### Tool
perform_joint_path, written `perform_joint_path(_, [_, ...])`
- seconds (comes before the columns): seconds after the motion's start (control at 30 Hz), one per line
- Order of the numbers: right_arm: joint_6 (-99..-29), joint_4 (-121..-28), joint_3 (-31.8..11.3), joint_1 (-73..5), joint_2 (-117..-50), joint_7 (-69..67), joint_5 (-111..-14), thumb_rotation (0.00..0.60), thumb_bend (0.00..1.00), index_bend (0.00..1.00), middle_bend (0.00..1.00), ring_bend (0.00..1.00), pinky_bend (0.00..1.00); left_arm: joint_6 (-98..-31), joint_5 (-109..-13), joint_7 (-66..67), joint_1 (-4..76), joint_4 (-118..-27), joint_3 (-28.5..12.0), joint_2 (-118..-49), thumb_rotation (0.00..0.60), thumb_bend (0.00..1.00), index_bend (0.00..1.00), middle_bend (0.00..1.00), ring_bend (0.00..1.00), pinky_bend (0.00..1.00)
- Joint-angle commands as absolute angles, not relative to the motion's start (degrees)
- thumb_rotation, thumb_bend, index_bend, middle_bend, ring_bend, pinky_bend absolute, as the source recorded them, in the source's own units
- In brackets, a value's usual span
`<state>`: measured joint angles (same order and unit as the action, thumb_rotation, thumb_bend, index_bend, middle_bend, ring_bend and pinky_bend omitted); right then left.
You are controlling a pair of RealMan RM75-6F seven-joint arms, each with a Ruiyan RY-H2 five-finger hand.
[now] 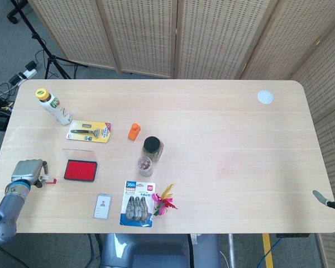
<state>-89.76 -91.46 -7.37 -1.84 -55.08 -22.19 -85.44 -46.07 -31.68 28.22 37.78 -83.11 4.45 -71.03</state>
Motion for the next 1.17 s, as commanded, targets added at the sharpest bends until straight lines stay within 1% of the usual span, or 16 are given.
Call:
perform_joint_path(0.03, [-89.80, -91.50, -7.40, -1.83, -55.07, -22.15, -85.42, 0.600, 0.00, 0.00, 0.00, 0.00, 0.00, -46.24, -31.93, 28.23, 37.76, -83.42, 4.46, -70.89, 0.600, 0.32, 0.44, 1.00, 0.94, 0.90])
perform_joint_path(0.17, [-89.78, -91.53, -7.42, -1.83, -55.04, -22.14, -85.34, 0.600, 0.00, 0.00, 0.00, 0.00, 0.00, -46.62, -32.31, 28.59, 37.74, -84.29, 4.74, -70.22, 0.600, 0.31, 0.36, 0.99, 0.94, 0.90])
perform_joint_path(0.43, [-89.94, -91.70, -7.34, -1.80, -54.97, -22.16, -85.64, 0.600, 0.00, 0.00, 0.00, 0.00, 0.00, -48.91, -34.45, 28.58, 37.15, -88.44, 5.11, -66.48, 0.600, 0.30, 0.30, 0.96, 0.93, 0.90])
perform_joint_path(0.5, [-89.98, -91.74, -7.34, -1.78, -54.94, -22.13, -85.66, 0.600, 0.00, 0.00, 0.00, 0.00, 0.00, -50.44, -36.68, 27.26, 36.38, -90.64, 4.74, -64.71, 0.600, 0.29, 0.27, 0.92, 0.91, 0.90])
perform_joint_path(0.57, [-89.97, -91.80, -7.34, -1.79, -54.94, -22.07, -85.66, 0.600, 0.00, 0.00, 0.00, 0.00, 0.00, -53.07, -41.05, 24.13, 34.78, -93.10, 3.83, -62.73, 0.600, 0.27, 0.21, 0.80, 0.81, 0.88])
perform_joint_path(0.6, [-89.97, -91.82, -7.35, -1.81, -54.95, -21.99, -85.67, 0.600, 0.00, 0.00, 0.00, 0.00, 0.00, -54.82, -44.31, 21.39, 33.47, -94.52, 3.20, -61.61, 0.600, 0.26, 0.19, 0.73, 0.75, 0.85])
perform_joint_path(0.63, [-89.99, -91.83, -7.36, -1.82, -54.96, -21.92, -85.67, 0.600, 0.00, 0.00, 0.00, 0.00, 0.00, -56.21, -46.93, 19.11, 32.40, -95.46, 2.76, -60.87, 0.600, 0.24, 0.16, 0.59, 0.63, 0.77])
perform_joint_path(0.67, [-90.03, -91.84, -7.38, -1.81, -54.96, -21.90, -85.67, 0.600, 0.00, 0.00, 0.00, 0.00, 0.00, -58.61, -50.80, 15.68, 30.75, -96.67, 2.13, -60.06, 0.600, 0.22, 0.12, 0.43, 0.50, 0.65])
perform_joint_path(0.7, [-90.07, -91.87, -7.40, -1.79, -54.96, -21.89, -85.62, 0.600, 0.00, 0.00, 0.00, 0.00, 0.00, -60.65, -53.87, 13.33, 29.42, -97.24, 1.91, -59.75, 0.600, 0.20, 0.09, 0.32, 0.41, 0.57])
perform_joint_path(0.73, [-90.13, -91.87, -7.43, -1.75, -54.95, -21.89, -85.57, 0.600, 0.00, 0.00, 0.00, 0.00, 0.00, -62.77, -56.78, 11.21, 28.11, -97.49, 1.81, -59.67, 0.600, 0.18, 0.04, 0.17, 0.25, 0.42])
perform_joint_path(0.77, [-90.18, -91.87, -7.43, -1.73, -54.95, -21.91, -85.57, 0.600, 0.00, 0.00, 0.00, 0.00, 0.00, -64.57, -59.20, 9.48, 26.98, -97.35, 1.79, -59.81, 0.600, 0.16, 0.02, 0.06, 0.12, 0.28])
perform_joint_path(0.83, [-90.41, -91.91, -7.45, -1.64, -54.95, -21.97, -85.61, 0.600, 0.00, 0.00, 0.00, 0.00, 0.00, -70.02, -63.83, 6.20, 24.22, -96.85, 1.45, -60.87, 0.600, 0.12, 0.00, 0.00, 0.01, 0.10])
perform_joint_path(0.87, [-90.48, -91.91, -7.46, -1.62, -54.96, -21.97, -85.64, 0.600, 0.00, 0.00, 0.00, 0.00, 0.00, -71.70, -65.07, 5.34, 23.37, -96.54, 1.37, -61.32, 0.600, 0.11, 0.00, 0.00, 0.00, 0.03])
perform_joint_path(0.93, [-90.61, -91.93, -7.47, -1.60, -54.97, -21.95, -85.74, 0.600, 0.00, 0.00, 0.00, 0.00, 0.00, -76.32, -67.71, 3.64, 21.18, -95.48, 0.95, -62.97, 0.600, 0.10, 0.00, 0.00, 0.00, 0.00])
perform_joint_path(1.03, [-90.80, -91.90, -7.46, -1.59, -55.04, -22.12, -85.98, 0.600, 0.00, 0.00, 0.00, 0.00, 0.00, -83.02, -70.88, 2.25, 18.04, -92.97, 0.32, -66.33, 0.600, 0.10, 0.00, 0.00, 0.00, 0.00])
perform_joint_path(1.17, [-91.23, -91.74, -7.55, -1.50, -55.16, -22.38, -86.11, 0.600, 0.00, 0.00, 0.00, 0.00, 0.00, -88.15, -74.21, -0.74, 14.53, -89.54, 0.33, -69.67, 0.600, 0.10, 0.00, 0.00, 0.00, 0.00])
